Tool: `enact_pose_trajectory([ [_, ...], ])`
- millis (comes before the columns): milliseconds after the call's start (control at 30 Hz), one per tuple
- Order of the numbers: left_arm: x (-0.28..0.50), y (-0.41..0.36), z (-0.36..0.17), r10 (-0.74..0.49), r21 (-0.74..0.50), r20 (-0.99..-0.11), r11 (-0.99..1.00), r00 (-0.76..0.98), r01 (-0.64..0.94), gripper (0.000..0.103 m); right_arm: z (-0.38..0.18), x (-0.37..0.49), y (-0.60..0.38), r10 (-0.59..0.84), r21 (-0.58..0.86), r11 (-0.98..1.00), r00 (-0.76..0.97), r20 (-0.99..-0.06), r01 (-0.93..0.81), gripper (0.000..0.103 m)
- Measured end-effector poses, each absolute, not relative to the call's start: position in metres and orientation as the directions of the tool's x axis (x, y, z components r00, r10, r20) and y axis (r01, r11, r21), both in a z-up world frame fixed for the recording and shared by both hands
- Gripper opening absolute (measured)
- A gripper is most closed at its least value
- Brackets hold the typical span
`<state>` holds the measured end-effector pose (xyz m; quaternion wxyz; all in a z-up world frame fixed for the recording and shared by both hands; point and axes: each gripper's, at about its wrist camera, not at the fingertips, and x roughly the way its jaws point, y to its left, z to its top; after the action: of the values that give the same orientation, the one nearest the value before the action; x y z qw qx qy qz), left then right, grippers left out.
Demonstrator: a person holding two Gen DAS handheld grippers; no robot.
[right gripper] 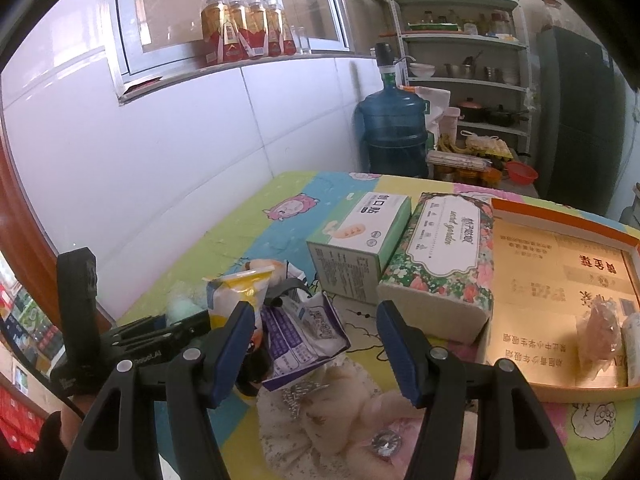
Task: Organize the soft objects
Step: 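Grasp the bagged green ball with the left tool while the right tool grasps a purple snack packet, then carry the green ball and purple packet over the box with both tools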
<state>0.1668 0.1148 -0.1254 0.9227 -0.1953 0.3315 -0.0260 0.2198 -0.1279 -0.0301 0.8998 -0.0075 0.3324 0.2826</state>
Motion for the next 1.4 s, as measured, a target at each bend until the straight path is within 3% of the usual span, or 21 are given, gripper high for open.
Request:
enact_pose_trajectory([
  [300,0.147,0.132,-0.107,-0.123,-0.393,-0.532,0.912,0.837,-0.115,0.046,-0.034,0.224,-0.121,0.488,0.146,0.839,0.606,-0.628,-0.524,0.063],
  [433,0.146,0.133,-0.108,-0.131,-0.397,-0.532,0.911,0.837,-0.11,0.046,-0.042,0.229,-0.117,0.489,0.155,0.835,0.584,-0.648,-0.527,0.045],
  [767,0.151,0.136,-0.116,-0.162,-0.422,-0.536,0.901,0.828,-0.097,0.046,-0.04,0.217,-0.123,0.503,0.146,0.836,0.63,-0.591,-0.529,0.035],
  [1400,0.149,0.123,-0.111,-0.191,-0.42,-0.521,0.906,0.832,-0.055,0.046,-0.01,0.191,-0.157,0.509,0.143,0.846,0.699,-0.503,-0.513,0.034],
])
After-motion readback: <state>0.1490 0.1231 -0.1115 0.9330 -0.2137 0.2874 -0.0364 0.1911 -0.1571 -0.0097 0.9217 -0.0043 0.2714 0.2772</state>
